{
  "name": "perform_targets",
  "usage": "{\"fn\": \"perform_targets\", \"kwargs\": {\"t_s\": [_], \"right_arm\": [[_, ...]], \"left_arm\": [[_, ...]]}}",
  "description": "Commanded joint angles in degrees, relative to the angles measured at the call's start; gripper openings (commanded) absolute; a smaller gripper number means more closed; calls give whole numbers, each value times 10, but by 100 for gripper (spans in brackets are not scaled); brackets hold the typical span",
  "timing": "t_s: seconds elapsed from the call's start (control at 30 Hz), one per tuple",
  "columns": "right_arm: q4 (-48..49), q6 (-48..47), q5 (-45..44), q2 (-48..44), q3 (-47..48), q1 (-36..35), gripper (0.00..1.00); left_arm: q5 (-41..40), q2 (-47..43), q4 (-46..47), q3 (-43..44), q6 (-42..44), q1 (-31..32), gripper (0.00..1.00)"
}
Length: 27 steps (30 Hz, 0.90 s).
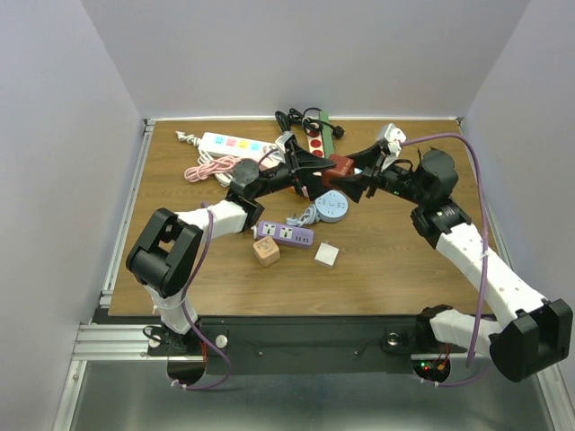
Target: Insert the plug
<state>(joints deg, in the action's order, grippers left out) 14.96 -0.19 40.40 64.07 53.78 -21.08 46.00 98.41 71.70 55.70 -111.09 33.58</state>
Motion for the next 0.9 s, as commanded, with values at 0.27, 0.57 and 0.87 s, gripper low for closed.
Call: {"fn": "perform_targets", "kwargs": {"t_s": [0.27,0.57,0.87], "right_arm": [[-68,-51,-107,-7,34,-6,0],[-146,-70,-164,-15,58,-6,0],[-233,-108,-270,106,93,-5,0]], "left_arm": [[29,-15,224,-16,107,-19,98],[46,28,164,-32,213,-71,99],[-116,12,-421,97,712,-78,99]]}}
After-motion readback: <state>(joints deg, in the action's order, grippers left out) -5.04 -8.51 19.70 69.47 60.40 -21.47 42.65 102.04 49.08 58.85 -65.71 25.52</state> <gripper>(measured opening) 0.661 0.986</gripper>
